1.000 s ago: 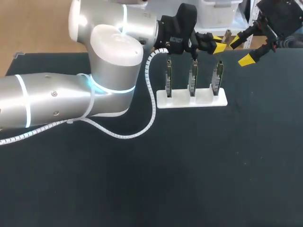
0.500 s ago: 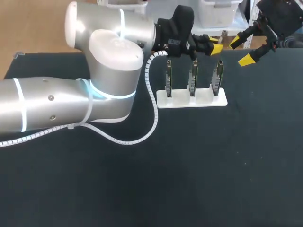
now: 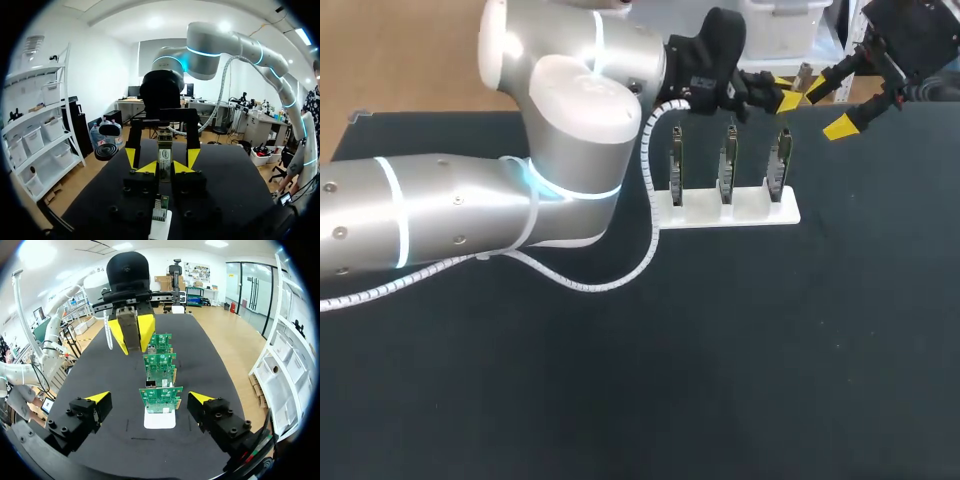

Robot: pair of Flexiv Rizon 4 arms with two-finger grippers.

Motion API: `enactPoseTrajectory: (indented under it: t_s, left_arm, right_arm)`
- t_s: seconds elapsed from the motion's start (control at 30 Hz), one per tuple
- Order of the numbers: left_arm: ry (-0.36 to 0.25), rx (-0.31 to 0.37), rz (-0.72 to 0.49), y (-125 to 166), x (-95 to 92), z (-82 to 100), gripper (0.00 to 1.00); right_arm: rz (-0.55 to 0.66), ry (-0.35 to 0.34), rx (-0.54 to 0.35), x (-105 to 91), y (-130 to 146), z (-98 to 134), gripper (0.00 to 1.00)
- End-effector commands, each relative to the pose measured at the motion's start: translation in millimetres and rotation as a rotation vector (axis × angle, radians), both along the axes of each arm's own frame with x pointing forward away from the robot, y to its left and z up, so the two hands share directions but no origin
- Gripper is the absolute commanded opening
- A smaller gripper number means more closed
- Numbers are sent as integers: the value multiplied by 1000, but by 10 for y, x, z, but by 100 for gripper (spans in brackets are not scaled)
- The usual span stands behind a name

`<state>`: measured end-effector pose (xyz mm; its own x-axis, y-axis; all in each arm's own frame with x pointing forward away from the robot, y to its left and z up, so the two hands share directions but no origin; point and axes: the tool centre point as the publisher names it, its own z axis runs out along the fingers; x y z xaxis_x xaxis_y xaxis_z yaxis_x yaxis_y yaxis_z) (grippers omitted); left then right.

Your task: Pick up the optical module with the left hand, and insert it into the network port with the right hand.

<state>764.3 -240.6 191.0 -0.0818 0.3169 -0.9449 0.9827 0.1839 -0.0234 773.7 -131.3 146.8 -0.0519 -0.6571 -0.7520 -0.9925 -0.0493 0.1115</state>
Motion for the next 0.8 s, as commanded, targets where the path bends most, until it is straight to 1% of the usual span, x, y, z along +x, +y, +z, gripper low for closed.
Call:
enactPoseTrajectory:
  t_s: [0.03, 0.17, 0.3, 0.53, 0.67, 0.8]
  left_arm:
    - [15, 11, -12, -84, 81, -63, 0]
    - [36, 9, -13, -78, 69, -147, 0]
    - [44, -3, -2, -51, 77, -184, 0]
    - [44, -16, -3, -32, 109, -189, 0]
    - [48, -18, -23, -50, 117, -205, 0]
    - [64, -20, -49, -72, 99, -236, 0]
  right_arm:
    - [-1, -2, 1, -7, 0, -2, 100]
    - [-1, -2, 1, -7, 0, -2, 100]
    - [-1, -2, 1, -7, 0, -2, 100]
    - [-1, -2, 1, -7, 0, -2, 100]
    - [-1, -2, 1, -7, 0, -2, 100]
    - [-1, -2, 1, -7, 0, -2, 100]
